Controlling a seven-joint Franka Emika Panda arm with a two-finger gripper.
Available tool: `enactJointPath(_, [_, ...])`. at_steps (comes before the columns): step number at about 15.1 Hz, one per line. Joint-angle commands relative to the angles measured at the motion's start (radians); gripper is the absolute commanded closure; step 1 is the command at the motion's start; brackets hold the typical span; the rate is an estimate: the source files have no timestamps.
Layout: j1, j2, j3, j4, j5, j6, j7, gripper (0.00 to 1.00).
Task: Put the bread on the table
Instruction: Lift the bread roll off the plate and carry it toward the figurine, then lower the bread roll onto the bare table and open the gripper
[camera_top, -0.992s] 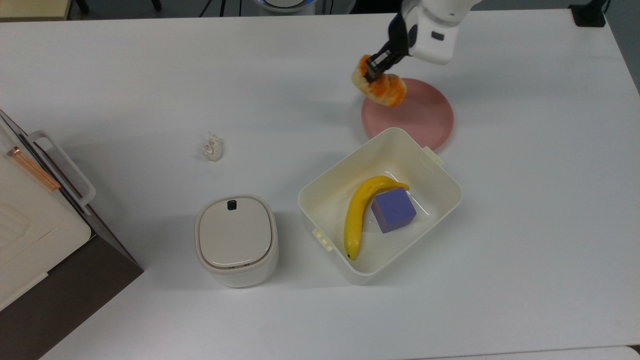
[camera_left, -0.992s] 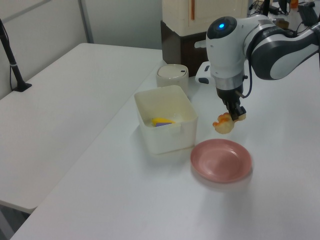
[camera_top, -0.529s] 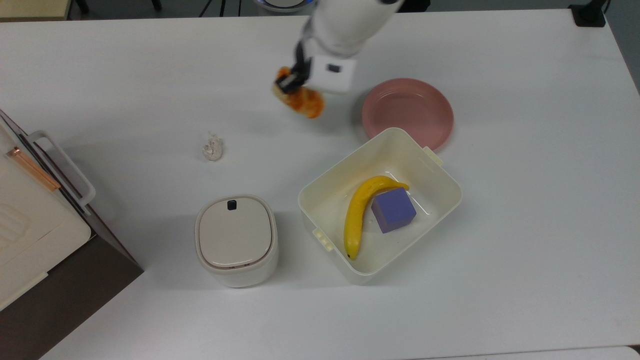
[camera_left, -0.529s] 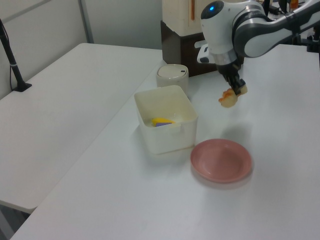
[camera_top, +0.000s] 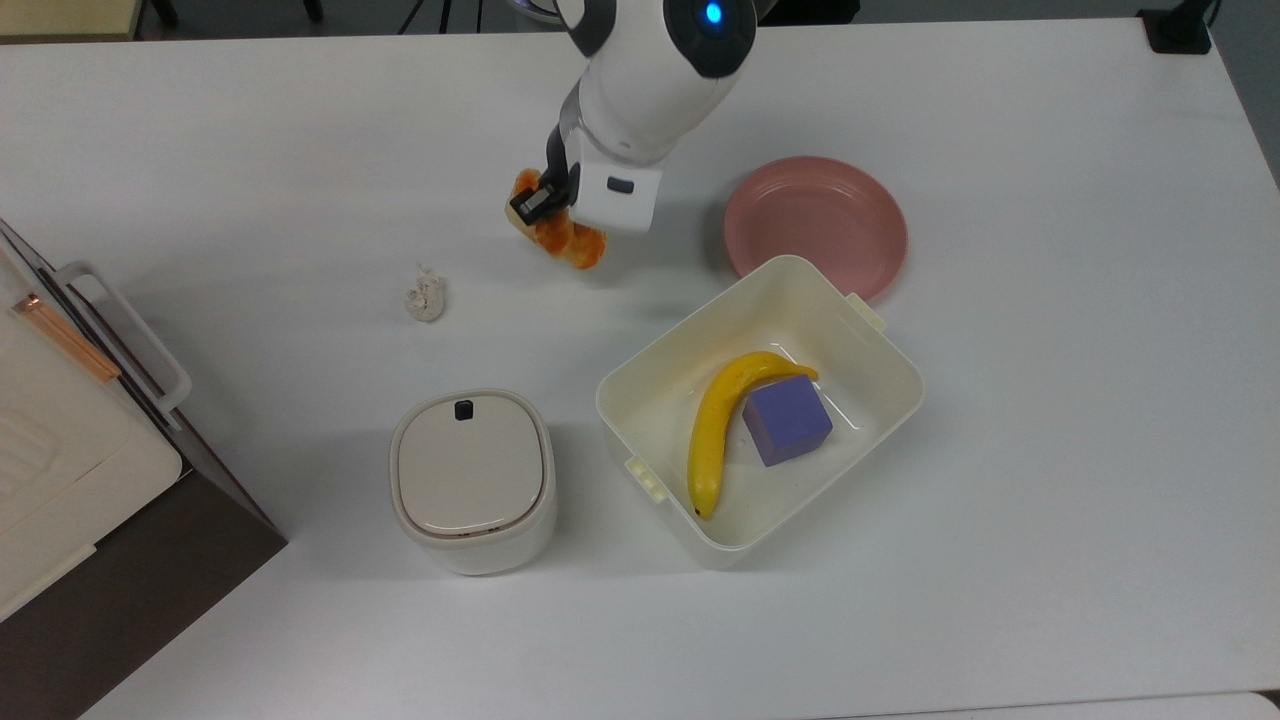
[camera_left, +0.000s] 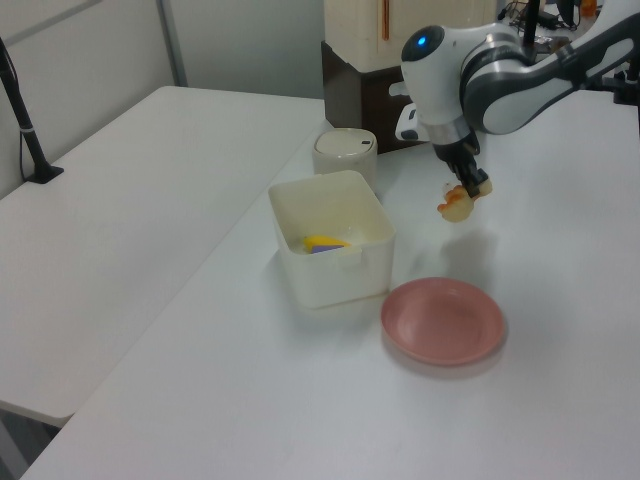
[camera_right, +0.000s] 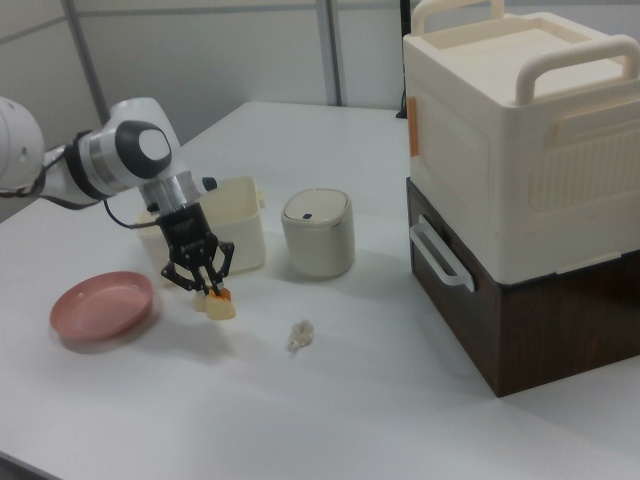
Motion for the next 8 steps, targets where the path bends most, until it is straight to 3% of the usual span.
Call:
enactJointPath(1, [0.018,0.045,-0.003,-0.007,-0.054,0.033,0.081,1.00])
enactJointPath(3, [0.018,0.051,-0.003,-0.007,-0.059,0.033,0.081,0.95])
enactJointPath(4, [0.018,0.051,-0.003,-0.005,-0.059,0.031,0.081,0.84])
enactJointPath(6, [0.018,0.051,-0.003,-0.002,-0.059,0.028,0.081,0.46])
enactJointPath(8, [0.016,0.048,-0.003,0.003,-0.059,0.025,0.075,0.30])
